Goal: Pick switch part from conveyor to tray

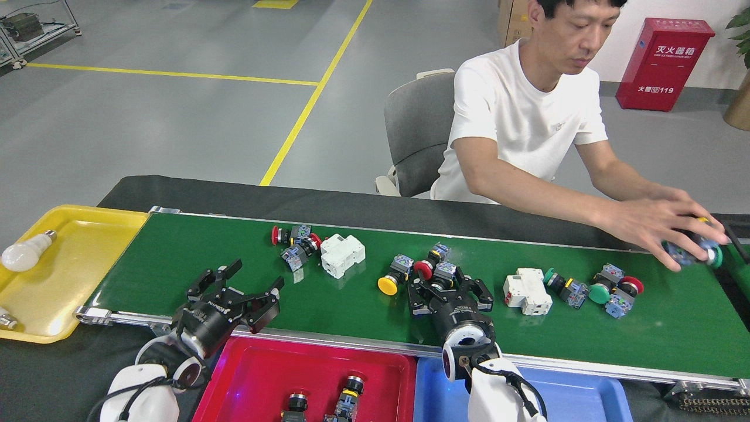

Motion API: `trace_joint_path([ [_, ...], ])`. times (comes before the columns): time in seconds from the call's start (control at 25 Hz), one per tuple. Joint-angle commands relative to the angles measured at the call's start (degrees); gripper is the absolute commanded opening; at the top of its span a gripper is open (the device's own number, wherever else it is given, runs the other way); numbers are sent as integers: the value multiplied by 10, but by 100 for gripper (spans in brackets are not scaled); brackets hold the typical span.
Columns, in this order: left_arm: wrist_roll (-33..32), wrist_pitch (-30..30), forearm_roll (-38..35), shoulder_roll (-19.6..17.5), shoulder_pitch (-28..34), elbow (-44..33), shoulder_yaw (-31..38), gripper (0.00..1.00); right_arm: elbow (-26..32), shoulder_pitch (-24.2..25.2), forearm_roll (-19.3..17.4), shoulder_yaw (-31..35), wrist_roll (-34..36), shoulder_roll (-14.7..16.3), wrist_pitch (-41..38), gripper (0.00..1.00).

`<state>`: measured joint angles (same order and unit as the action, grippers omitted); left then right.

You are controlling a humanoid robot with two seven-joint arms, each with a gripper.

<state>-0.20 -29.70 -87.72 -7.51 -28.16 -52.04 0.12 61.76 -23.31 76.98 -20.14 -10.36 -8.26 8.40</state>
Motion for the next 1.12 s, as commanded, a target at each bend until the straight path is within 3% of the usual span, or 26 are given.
trace_joint_path([
  [0.0,6,21,-1,-1,-36,40,-13,100,8,-10,-6,0,-12,3,-41,20],
  [0.16,6,25,-2,-3,-58,91,-15,100,36,-10,-23,-1,-27,3,-57,20],
  [0.36,11,60,-2,-1,-75,135,-15,99,197,50,-62,-2,-85,25,-167,22],
  [0.44,32,90,-2,-1,-81,144,-16,83,242,87,-69,-3,-93,31,-233,23],
  [0.48,54,98,-3,-1,-83,150,-17,58,266,114,-70,-3,-99,32,-284,25],
  [0.52,68,101,-3,-1,-83,150,-19,25,284,141,-70,-3,-106,33,-341,25],
  [0.6,74,105,-3,-2,-83,151,-23,8,296,180,-70,-3,-114,32,-416,30],
  [0.64,76,105,-3,-2,-83,150,-24,5,297,192,-63,-3,-115,30,-426,34],
  [0.68,77,105,-3,-2,-82,150,-24,3,296,196,-53,-8,-115,23,-415,56],
  [0.72,77,103,-3,-2,-82,146,-24,3,296,199,-43,-16,-116,11,-392,90],
  [0.76,77,100,-2,-5,-81,143,-24,2,296,201,-39,-25,-117,4,-372,97],
  [0.92,72,41,5,-10,-44,55,-19,2,308,201,-39,-42,-118,5,-341,97],
  [1.08,62,-51,26,-38,94,-161,5,5,342,208,-40,-40,-118,41,-320,97],
])
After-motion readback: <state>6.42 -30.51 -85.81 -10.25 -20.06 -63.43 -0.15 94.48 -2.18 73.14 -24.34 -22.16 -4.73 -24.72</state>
